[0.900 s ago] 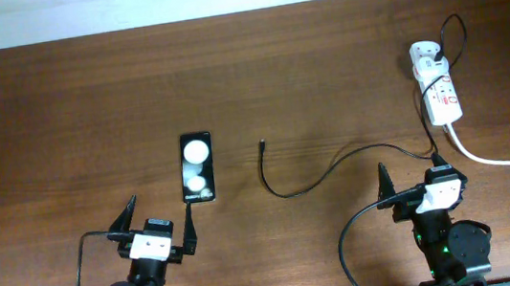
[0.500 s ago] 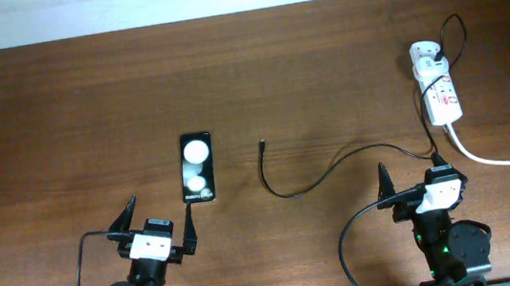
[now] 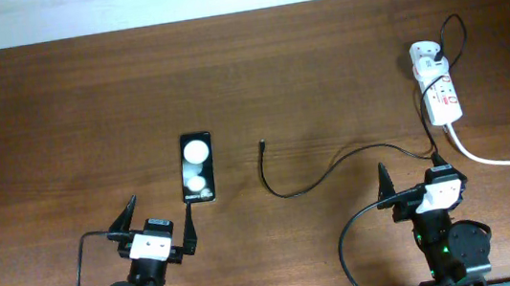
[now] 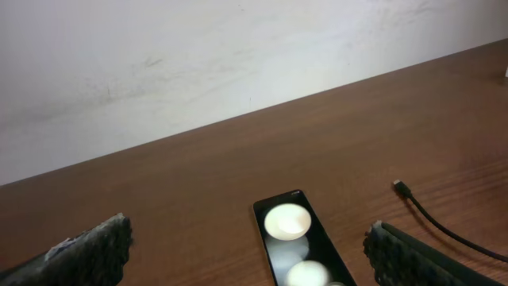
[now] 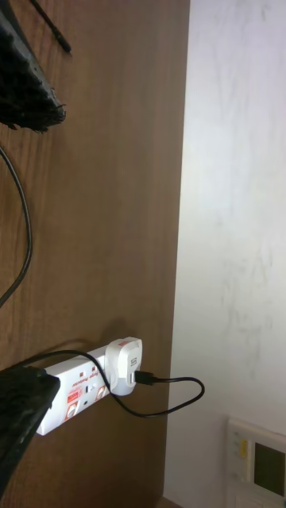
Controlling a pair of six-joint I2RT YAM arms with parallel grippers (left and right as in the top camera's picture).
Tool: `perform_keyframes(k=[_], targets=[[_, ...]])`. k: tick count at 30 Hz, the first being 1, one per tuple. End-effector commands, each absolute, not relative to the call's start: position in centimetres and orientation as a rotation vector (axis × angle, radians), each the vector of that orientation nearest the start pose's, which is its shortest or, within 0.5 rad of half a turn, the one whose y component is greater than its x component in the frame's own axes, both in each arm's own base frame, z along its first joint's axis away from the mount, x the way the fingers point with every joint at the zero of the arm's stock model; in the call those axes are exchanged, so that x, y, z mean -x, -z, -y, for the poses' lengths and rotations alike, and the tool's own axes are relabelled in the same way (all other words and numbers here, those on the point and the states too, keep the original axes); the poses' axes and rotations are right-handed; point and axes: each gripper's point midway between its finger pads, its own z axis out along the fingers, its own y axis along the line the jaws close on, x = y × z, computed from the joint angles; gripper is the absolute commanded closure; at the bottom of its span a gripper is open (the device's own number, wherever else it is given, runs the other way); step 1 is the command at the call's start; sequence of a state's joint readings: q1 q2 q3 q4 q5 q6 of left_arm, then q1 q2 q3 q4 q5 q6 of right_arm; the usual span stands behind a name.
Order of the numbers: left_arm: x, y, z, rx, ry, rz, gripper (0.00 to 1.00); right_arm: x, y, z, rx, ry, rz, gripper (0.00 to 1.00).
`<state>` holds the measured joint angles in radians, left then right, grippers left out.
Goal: Plug charger to phone and switch on socket
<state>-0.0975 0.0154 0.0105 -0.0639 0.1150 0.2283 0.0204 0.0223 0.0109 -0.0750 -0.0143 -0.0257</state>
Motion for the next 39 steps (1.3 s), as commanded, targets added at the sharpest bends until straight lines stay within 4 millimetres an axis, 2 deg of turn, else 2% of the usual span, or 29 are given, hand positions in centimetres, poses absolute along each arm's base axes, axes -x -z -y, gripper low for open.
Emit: perform_keyframes(k=[1, 32, 39], targets=[[-24.3, -15.9, 4.1, -0.351, -0.027, -1.600, 0.01, -24.6, -15.3, -0.5, 0.034, -0.003, -1.660, 0.01], [-24.2, -15.9, 4.1, -0.354, -0.023, -1.599, 0.01, -24.6, -15.3, -0.5, 0.034, -0.003, -1.660, 0.01], [-24.1, -17.1, 4.9, -0.385, 0.011, -1.543, 0.01, -24.6, -15.3, -0.5, 0.033, -0.003, -1.660, 0.01]])
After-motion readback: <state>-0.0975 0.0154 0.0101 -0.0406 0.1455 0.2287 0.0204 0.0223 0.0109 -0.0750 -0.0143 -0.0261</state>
